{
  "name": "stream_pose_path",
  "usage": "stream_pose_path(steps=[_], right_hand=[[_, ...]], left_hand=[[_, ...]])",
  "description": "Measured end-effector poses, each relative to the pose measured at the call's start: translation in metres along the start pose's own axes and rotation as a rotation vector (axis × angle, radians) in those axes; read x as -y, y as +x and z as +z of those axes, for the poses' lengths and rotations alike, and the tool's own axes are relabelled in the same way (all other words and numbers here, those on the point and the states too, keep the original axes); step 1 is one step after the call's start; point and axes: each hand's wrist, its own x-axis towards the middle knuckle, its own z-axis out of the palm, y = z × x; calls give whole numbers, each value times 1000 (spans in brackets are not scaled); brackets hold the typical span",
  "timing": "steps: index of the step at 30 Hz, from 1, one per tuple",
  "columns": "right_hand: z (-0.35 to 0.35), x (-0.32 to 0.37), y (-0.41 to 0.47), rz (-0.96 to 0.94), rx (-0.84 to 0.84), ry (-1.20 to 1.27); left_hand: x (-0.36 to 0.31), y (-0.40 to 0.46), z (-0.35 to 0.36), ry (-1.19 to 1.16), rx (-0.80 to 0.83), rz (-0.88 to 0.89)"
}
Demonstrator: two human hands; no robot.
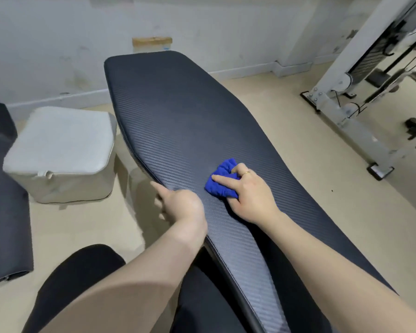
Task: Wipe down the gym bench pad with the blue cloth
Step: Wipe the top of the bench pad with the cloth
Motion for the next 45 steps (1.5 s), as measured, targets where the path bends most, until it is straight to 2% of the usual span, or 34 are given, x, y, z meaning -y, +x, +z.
stream_pose_path(steps=[1, 4, 5, 7, 10, 11, 12, 15, 16, 19, 23, 25, 27, 30, 31, 32, 34, 36, 38, 40, 42, 45], right_hand=[[-1, -15, 10, 95, -46, -29], [-6, -57, 47, 567, -116, -25], [-8, -60, 53, 616, -117, -30], [-10, -53, 51, 499, -78, -75], [-10, -53, 18, 181, 11, 2], [-10, -63, 11, 156, 6, 29], [-11, -76, 10, 217, -30, 60], [-17, -107, 22, 581, -153, 157], [-18, -105, 24, 606, -154, 126], [-18, -72, 11, 360, -68, -20], [-13, -21, -33, -142, 6, 79], [-19, -24, -35, -320, 127, 95], [-23, -48, -16, -240, 179, 96], [-26, -82, 8, 206, 13, 86], [-27, -81, 8, 281, -1, 59], [-27, -74, 3, 256, 11, -3], [-22, -48, -15, 58, 29, -91], [-18, -17, -41, -168, 30, -55], [-16, 6, -65, -383, 102, 0], [-22, 9, -70, -484, 212, 68], [-28, -7, -61, -370, 259, 105], [-29, -42, -51, 101, 67, 32]], left_hand=[[3, -6, 3, 34, -42, 66], [15, -7, 8, 120, -111, 222], [16, -5, 9, 138, -129, 245], [19, -1, 10, 148, -154, 245], [20, 1, 12, 154, -192, 249], [21, 0, 12, 144, -189, 251], [21, 1, 12, 125, -190, 255], [20, 0, 13, 64, -194, 273], [20, 0, 13, 51, -196, 279], [20, 4, 13, 48, -196, 284], [22, 6, 13, 10, -180, 280], [23, 7, 10, -35, -146, 260], [25, 11, 6, -76, -96, 216], [27, 8, -4, -147, -5, 165], [30, 1, -10, -134, 43, 175], [34, -9, -15, -90, 93, 203], [51, -24, -27, 12, 203, 287], [69, -33, -39, 68, 317, 329], [81, -33, -47, 105, 363, 320], [83, -33, -52, 143, 370, 262], [84, -35, -57, 201, 393, 225], [82, -39, -61, 205, 455, 185]])
